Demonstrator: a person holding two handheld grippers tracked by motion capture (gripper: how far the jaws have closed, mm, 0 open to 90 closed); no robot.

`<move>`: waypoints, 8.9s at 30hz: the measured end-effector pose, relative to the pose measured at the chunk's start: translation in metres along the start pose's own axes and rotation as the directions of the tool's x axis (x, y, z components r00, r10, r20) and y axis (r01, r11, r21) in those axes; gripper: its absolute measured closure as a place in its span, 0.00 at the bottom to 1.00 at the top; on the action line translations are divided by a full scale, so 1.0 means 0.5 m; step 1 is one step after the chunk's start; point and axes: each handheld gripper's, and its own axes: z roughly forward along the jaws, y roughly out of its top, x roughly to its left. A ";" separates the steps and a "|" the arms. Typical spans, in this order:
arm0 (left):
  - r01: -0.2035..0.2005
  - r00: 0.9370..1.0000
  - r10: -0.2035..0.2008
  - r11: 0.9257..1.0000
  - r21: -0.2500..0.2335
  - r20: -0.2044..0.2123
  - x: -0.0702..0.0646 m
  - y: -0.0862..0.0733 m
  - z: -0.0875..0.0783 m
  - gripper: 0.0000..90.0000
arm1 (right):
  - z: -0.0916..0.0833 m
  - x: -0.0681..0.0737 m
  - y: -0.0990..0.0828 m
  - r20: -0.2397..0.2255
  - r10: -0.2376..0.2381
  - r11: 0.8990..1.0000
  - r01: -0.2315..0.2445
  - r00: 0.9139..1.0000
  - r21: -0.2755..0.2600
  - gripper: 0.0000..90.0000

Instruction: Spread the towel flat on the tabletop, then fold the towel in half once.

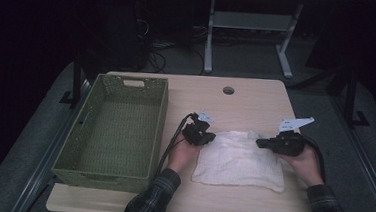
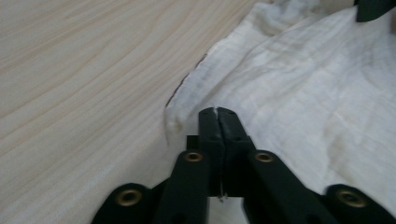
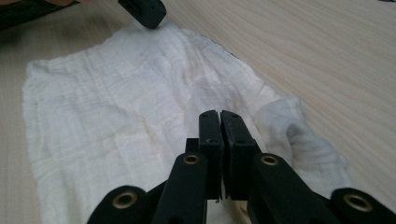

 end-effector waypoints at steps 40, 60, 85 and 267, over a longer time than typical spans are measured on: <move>0.050 0.997 -0.048 0.999 0.019 -0.063 0.055 0.017 0.057 0.74 | -0.048 -0.020 -0.020 0.068 0.007 0.999 -0.004 0.998 -0.038 0.79; 0.046 0.994 -0.045 0.999 0.011 -0.101 0.057 0.018 0.044 0.98 | 0.011 -0.102 -0.046 0.073 0.114 0.993 -0.116 0.991 0.025 0.74; 0.093 0.977 -0.116 0.987 -0.131 -0.179 0.077 0.079 -0.004 0.98 | -0.044 -0.139 0.029 0.189 0.078 0.997 -0.072 0.979 -0.039 0.95; -0.005 0.985 -0.005 0.998 -0.056 -0.174 -0.108 -0.104 -0.128 0.85 | -0.135 0.067 -0.141 0.118 0.102 0.993 -0.094 0.988 -0.066 0.84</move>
